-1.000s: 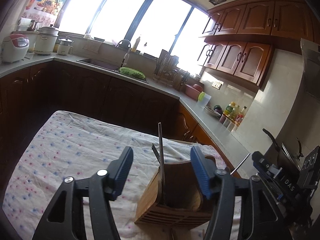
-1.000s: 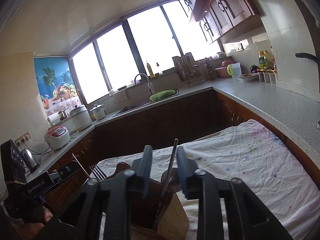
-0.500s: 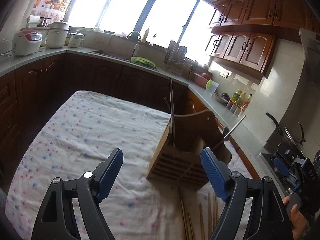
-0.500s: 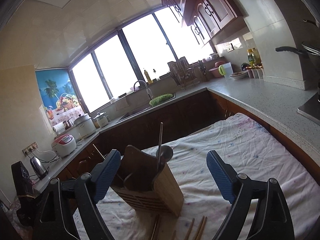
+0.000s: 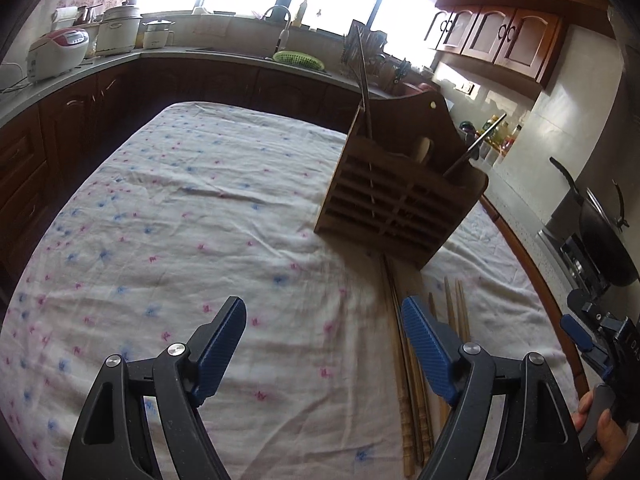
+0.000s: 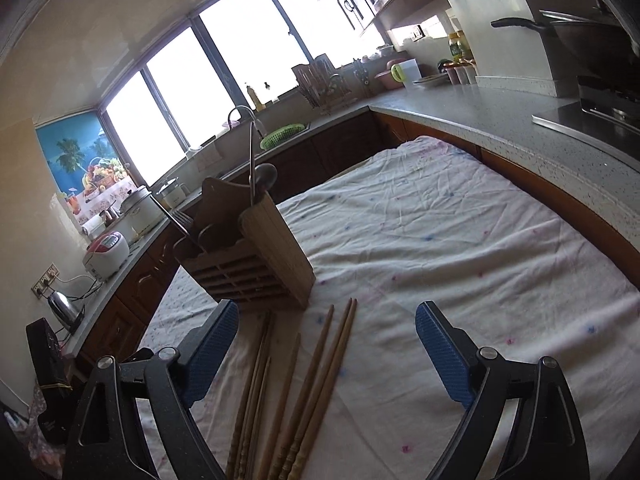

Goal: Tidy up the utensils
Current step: 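Move both open grippers back to the wooden chopsticks on the cloth, then close the left gripper on a chopstick while the right grasps wooden chopsticks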

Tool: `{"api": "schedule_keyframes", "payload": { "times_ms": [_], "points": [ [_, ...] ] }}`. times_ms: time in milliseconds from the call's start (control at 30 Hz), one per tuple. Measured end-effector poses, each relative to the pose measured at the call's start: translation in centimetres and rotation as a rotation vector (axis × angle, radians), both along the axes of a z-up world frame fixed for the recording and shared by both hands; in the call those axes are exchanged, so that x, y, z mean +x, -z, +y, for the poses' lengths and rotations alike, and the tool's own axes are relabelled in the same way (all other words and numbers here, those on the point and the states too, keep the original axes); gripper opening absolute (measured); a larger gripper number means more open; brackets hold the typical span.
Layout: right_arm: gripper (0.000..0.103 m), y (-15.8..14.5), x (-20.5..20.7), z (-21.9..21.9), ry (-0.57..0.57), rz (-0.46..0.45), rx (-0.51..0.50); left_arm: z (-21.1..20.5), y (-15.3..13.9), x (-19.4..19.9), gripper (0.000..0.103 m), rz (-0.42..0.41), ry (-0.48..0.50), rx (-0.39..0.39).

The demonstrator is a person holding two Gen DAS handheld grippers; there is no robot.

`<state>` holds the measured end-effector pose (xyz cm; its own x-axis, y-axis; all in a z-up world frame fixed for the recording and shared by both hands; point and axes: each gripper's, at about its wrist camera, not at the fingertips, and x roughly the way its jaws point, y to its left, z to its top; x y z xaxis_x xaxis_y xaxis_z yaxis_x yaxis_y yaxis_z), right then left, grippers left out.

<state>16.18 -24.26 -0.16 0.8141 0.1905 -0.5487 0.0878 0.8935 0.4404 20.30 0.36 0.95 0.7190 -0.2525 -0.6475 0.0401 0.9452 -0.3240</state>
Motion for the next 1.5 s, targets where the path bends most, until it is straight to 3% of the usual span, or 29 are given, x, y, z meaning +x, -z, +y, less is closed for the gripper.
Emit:
{"api": "schedule_keyframes", "payload": {
  "times_ms": [367,467,500,667,800,900,1033,1167,1267,1433,1500],
  "points": [
    [0.091,2.0,-1.3,-0.6,0.000,0.075,0.008,-5.8,1.5,3.6,0.074,0.119,0.157,0.133],
    [0.091,1.8,-1.5,-0.9,0.006,0.072,0.002,-8.4,2.6,5.5,0.058,0.156,0.199,0.189],
    [0.091,1.7,-1.6,-1.0,0.009,0.071,0.002,-9.1,3.2,6.0,0.047,0.177,0.206,0.213],
    [0.091,1.3,-1.9,-1.4,0.020,0.065,0.007,-9.0,3.4,5.9,0.039,0.166,0.182,0.210],
    [0.091,1.3,-2.0,-1.3,0.020,0.062,0.010,-8.1,3.9,4.3,0.017,0.161,0.160,0.282],
    [0.091,1.4,-2.1,-1.0,0.007,0.063,0.015,-6.8,3.9,1.7,0.017,0.166,0.155,0.252],
    [0.090,1.5,-2.0,-0.5,-0.014,0.065,0.014,-4.6,3.5,-1.2,0.017,0.200,0.136,0.154],
    [0.085,2.0,-1.1,0.4,-0.042,0.078,-0.001,-3.8,3.0,-0.3,0.017,0.215,0.132,0.115],
    [0.072,3.0,0.6,1.2,-0.067,0.124,-0.025,-4.0,1.8,1.9,0.017,0.190,0.148,0.119],
    [0.028,5.0,4.4,2.2,-0.090,0.219,-0.068,-5.4,1.7,6.1,0.017,0.173,0.191,0.156],
    [0.022,5.7,6.0,2.5,-0.095,0.253,-0.085,-6.0,2.2,8.0,0.017,0.183,0.201,0.165]
  ]
}}
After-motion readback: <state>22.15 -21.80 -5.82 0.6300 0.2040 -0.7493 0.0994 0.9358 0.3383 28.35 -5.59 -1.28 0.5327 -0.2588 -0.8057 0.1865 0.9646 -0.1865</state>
